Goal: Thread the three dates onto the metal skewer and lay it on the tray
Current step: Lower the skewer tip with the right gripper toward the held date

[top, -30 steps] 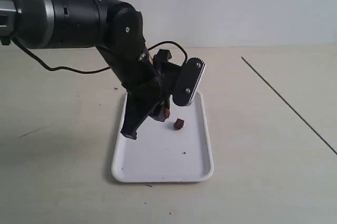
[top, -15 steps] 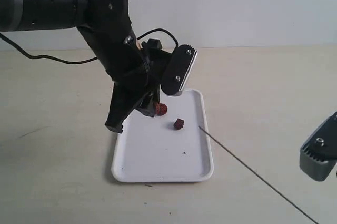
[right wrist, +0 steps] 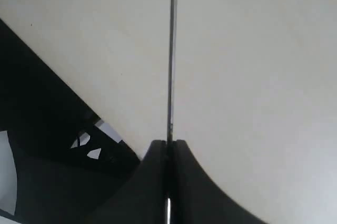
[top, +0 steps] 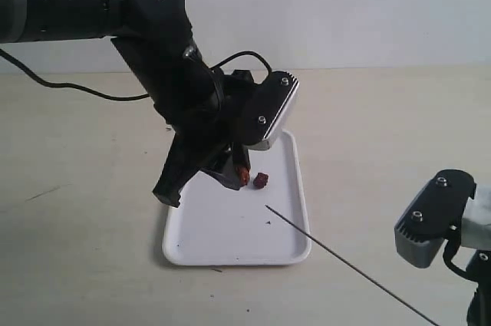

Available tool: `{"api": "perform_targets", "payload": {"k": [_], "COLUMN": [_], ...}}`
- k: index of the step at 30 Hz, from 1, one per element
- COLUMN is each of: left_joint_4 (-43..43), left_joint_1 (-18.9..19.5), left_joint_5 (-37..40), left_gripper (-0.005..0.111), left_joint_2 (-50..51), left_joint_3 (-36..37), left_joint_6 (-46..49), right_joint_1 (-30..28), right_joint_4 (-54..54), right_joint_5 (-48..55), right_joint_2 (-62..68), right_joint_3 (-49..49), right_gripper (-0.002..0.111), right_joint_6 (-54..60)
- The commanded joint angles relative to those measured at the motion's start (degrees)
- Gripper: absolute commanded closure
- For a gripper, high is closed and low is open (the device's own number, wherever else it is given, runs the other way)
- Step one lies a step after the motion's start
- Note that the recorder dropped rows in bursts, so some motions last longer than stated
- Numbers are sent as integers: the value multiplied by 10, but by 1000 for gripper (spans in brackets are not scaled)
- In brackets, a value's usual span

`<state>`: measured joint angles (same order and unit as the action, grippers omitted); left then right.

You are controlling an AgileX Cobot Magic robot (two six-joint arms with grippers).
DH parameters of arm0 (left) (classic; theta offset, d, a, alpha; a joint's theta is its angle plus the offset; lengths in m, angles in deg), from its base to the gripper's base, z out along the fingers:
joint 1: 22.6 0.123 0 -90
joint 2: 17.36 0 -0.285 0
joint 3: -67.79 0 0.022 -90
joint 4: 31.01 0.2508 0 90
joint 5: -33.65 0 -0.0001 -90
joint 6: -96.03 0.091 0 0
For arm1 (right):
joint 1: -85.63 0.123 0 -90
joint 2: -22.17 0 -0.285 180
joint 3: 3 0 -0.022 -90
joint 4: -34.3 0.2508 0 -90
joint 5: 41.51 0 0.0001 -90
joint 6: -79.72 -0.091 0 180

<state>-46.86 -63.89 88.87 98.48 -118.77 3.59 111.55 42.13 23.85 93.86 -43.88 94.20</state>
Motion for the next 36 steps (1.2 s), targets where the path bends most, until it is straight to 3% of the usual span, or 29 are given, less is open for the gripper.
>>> {"api": "perform_targets", "payload": {"k": [1, 36], "left_joint_4": [-17, -34], "left_joint_1": [1, 1], "left_joint_5": [5, -8], "left_gripper": [81, 81], "left_joint_2": [-7, -4], "left_joint_3": [-1, -1], "left_joint_6": [36, 52], "right_joint_1": [1, 1], "right_joint_4": [3, 11], "right_joint_5": [-30, -80], "right_joint_2": [3, 29], "right_joint_3": [1, 23], "right_gripper": [108, 108], "right_joint_6": [8, 27]}}
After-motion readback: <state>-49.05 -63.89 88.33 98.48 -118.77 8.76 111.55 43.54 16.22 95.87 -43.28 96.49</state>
